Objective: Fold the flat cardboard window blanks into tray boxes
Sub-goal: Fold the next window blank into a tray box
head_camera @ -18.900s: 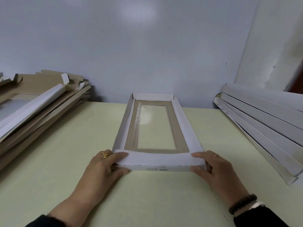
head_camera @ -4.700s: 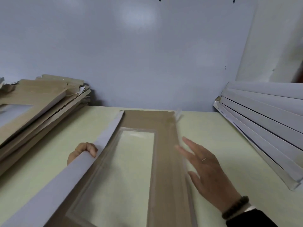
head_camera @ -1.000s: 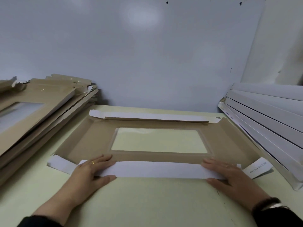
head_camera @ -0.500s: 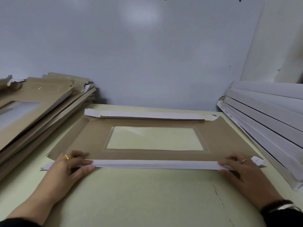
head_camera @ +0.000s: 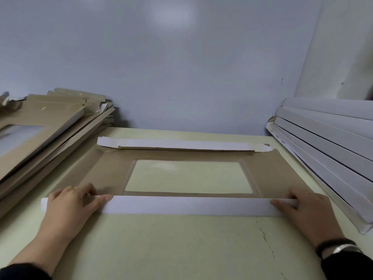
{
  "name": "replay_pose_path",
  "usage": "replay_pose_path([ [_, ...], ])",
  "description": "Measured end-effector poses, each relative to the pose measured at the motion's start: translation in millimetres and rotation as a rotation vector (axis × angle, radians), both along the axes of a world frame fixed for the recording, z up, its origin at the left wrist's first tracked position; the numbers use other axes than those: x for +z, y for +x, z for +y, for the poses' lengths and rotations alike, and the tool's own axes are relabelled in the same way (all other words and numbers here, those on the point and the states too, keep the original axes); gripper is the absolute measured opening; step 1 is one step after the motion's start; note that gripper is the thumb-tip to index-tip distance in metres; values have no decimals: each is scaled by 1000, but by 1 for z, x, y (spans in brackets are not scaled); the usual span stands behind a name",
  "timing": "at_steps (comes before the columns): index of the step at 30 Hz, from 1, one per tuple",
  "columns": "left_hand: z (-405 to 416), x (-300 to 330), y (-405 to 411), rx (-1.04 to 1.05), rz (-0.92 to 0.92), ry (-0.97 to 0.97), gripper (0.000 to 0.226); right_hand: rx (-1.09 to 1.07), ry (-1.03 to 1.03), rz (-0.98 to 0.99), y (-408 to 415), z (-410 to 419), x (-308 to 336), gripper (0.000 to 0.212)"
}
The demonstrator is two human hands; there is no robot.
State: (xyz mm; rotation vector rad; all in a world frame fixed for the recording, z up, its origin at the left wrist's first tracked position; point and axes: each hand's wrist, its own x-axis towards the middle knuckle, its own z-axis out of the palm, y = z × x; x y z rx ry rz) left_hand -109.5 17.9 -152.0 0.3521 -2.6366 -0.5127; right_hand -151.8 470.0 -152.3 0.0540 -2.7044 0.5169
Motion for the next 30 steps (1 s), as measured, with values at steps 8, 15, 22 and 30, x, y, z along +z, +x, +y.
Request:
replay_pose_path([
  [8, 5, -3, -6, 33, -102, -70, 14, -43, 103, -141, -8, 0, -4, 17],
  [15, 105, -18, -18, -336, -176, -161, 45, 483, 241, -174, 3, -95, -12, 46],
  [22, 133, -22, -22, -407, -337, -254, 69, 522, 304, -280, 0, -119, -19, 52],
  [30, 35, -16, -15, -75, -371, -153, 49, 212, 286, -376, -7, -22, -15, 46],
])
